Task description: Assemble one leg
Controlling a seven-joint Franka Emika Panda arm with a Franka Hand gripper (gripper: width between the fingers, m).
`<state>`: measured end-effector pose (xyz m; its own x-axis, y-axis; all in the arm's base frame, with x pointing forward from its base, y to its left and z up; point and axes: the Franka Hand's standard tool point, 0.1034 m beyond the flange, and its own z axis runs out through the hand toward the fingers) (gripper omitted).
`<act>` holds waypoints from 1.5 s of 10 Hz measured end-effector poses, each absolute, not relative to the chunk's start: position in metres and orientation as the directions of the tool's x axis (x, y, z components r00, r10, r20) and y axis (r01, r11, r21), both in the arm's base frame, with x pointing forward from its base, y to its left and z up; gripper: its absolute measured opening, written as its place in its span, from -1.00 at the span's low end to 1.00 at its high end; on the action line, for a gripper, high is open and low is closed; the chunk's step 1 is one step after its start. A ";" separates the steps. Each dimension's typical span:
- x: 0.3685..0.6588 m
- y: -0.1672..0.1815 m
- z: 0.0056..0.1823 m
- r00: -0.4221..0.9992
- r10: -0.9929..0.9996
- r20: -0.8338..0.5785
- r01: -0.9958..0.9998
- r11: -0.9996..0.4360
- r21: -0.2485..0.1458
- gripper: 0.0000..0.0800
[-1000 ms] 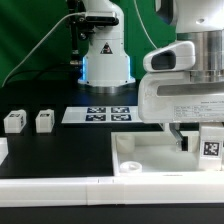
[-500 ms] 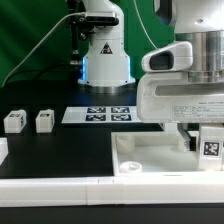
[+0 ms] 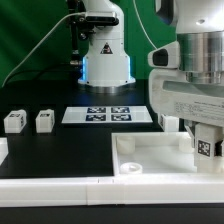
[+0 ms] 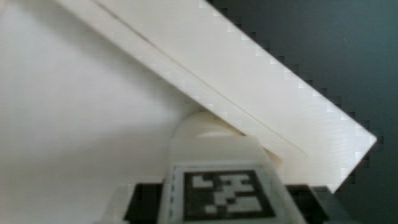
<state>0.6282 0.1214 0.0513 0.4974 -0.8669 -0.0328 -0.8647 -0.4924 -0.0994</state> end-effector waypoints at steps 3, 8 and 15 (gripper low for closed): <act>0.629 0.122 0.051 0.034 -0.993 -0.110 -0.996 -0.025 -0.080 -0.32; 0.628 0.120 0.050 -0.275 -0.950 -0.150 -0.957 0.286 -0.055 -0.32; 0.625 0.124 0.051 0.427 -0.903 -0.058 -0.898 -0.415 -0.147 0.62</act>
Offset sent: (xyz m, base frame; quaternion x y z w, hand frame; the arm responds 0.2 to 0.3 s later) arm -0.0098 -0.0055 -0.0051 -0.0055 -0.0214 0.3977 0.9172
